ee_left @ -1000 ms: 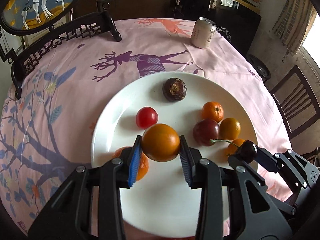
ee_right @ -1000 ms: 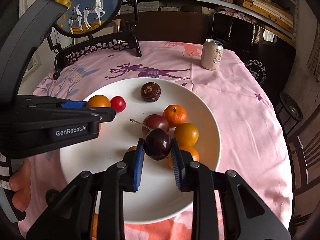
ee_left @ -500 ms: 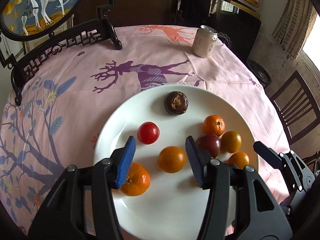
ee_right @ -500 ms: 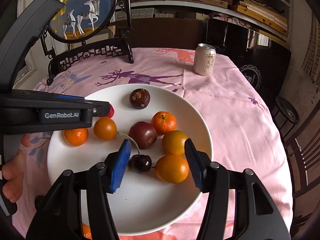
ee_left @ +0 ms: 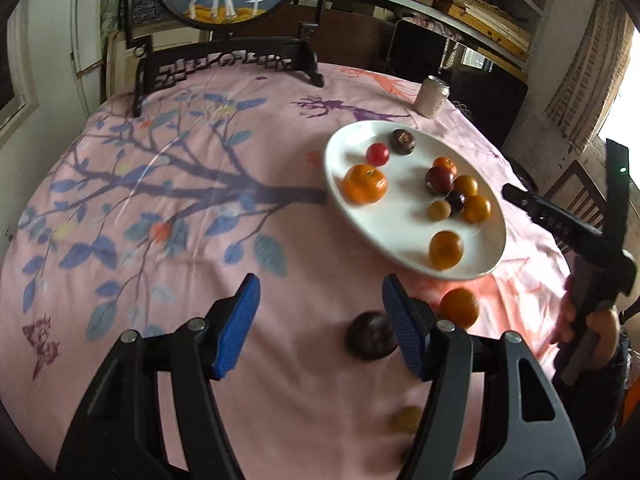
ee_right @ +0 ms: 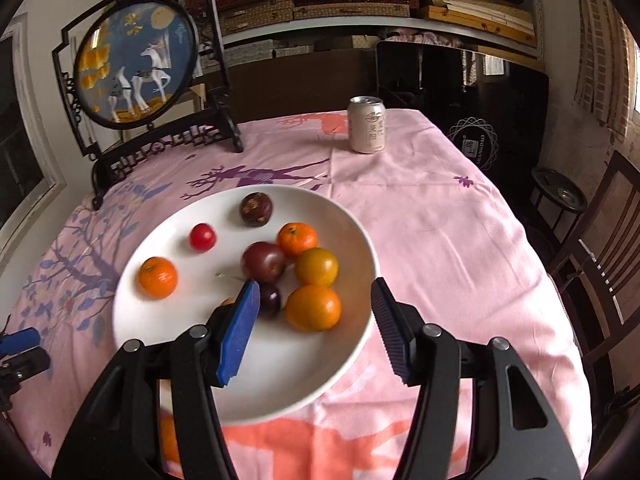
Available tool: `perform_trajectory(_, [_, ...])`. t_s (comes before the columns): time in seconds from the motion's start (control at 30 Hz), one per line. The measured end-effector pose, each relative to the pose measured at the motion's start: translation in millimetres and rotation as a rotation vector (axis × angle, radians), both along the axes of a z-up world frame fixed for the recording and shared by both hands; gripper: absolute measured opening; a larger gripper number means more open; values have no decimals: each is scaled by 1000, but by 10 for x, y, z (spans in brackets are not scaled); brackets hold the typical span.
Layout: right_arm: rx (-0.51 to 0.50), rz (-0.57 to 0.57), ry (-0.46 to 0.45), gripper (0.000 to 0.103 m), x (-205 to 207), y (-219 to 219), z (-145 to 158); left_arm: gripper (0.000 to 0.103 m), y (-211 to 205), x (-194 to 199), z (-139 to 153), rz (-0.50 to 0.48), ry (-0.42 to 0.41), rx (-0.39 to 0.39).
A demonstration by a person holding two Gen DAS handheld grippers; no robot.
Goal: Organize fruits
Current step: 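Grasp a tangerine with the right tool while the left grasps a dark brown fruit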
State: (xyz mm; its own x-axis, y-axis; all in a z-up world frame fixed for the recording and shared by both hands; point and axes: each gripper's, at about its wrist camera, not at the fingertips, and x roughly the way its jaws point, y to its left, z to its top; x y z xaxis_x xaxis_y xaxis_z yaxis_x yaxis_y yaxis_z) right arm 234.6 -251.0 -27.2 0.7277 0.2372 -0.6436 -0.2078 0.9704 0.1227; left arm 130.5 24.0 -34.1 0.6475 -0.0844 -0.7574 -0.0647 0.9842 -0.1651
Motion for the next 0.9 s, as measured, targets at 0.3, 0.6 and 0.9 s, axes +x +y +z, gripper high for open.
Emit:
perform_trajectory(0.3, [4,163,113,58,-1074,488,-192,67,347,-618,-262,47,30,-48])
perform_trajectory(0.6, [-51,127,160,58,-850,733,-439,72,291,-883,-179,13,-22,-16])
perform_trajectory(0.9, [-20,150,185,38,-733,729,-510,72,-55,-777,-156,-97,-7,-39])
